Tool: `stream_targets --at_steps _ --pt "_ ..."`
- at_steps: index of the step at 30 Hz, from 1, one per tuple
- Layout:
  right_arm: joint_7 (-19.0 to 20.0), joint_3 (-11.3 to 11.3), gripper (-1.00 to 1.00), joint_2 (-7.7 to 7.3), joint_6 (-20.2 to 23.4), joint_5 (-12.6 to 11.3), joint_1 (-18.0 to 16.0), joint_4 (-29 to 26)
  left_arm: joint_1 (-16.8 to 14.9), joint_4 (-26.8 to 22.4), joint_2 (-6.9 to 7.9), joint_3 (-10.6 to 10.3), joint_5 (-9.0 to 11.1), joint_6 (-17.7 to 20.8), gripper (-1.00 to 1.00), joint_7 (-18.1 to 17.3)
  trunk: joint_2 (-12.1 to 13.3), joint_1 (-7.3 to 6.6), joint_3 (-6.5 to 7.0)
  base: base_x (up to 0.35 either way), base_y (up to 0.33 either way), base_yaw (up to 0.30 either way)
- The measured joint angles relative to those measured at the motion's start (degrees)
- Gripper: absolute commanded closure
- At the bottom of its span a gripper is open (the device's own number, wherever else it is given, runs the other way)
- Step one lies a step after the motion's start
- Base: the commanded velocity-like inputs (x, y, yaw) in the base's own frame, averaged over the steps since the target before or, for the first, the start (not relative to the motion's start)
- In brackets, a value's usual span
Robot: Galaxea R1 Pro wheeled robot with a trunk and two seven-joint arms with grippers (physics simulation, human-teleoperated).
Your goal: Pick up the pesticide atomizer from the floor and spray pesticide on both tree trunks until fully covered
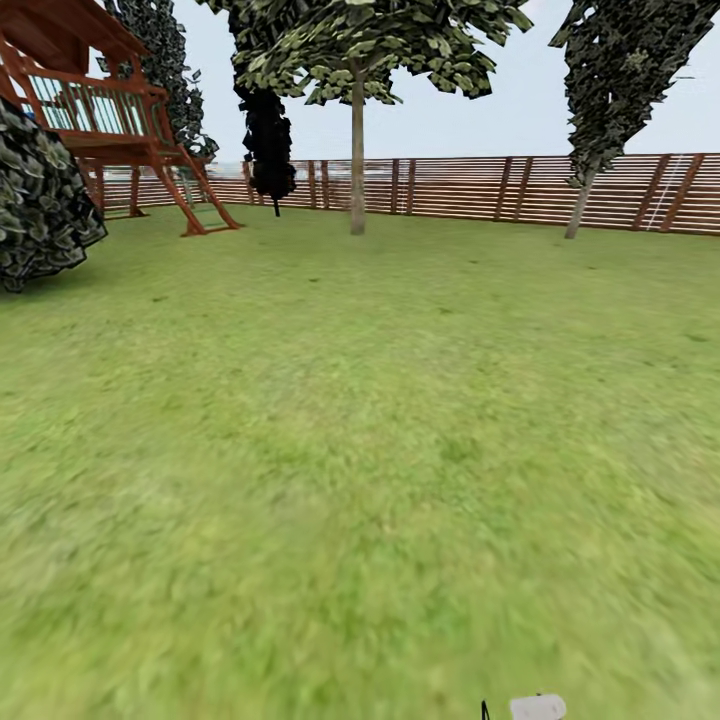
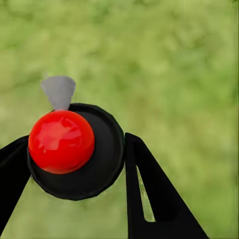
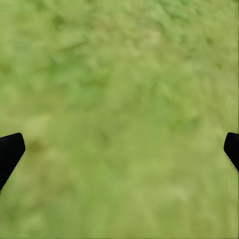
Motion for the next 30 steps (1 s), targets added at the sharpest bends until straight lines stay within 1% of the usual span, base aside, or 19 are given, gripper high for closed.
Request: stream_targets --at_steps 30 --pt "0.02 0.0 -1.0 0.0 0.0 0.0 0.0 0.0 0.0 0.02 0.0 0.0 0.0 0.0 1.0 0.0 0.0 0.0 0.0 0.338 0.0 0.0"
